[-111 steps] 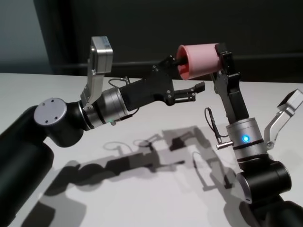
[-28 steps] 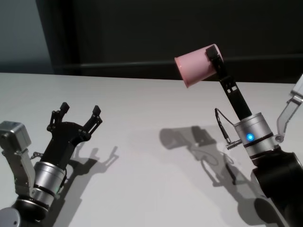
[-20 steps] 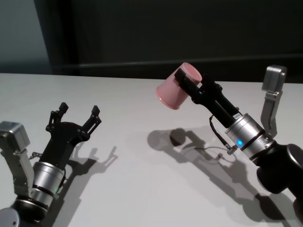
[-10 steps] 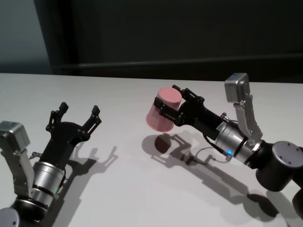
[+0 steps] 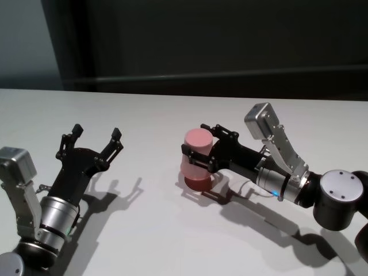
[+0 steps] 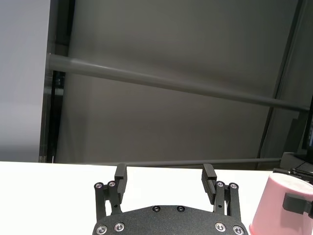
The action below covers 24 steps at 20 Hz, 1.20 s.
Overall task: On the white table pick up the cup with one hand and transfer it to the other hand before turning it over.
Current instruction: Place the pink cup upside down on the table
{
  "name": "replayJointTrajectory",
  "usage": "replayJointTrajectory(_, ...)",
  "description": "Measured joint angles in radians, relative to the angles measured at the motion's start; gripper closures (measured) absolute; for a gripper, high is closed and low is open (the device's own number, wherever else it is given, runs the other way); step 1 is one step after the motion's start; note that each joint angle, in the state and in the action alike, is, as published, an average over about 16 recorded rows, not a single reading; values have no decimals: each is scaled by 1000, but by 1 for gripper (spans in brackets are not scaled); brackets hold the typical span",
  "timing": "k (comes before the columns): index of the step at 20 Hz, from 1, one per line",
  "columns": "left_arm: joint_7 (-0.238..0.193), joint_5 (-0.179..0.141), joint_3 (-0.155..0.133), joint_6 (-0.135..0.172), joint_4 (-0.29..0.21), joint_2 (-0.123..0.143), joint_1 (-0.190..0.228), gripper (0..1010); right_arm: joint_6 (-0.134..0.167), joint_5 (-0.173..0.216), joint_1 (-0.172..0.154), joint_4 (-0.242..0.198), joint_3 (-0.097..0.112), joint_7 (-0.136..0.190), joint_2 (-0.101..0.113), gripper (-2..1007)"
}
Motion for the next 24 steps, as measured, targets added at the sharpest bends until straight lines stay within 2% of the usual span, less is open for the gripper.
replayJointTrajectory(8, 0, 0, 0, 0, 0, 0, 0, 7, 15, -41, 5, 24, -9, 10, -9, 249)
replayJointTrajectory(24, 0, 0, 0, 0, 0, 0, 0, 7, 14, -41, -1, 83, 15, 44, -66, 249)
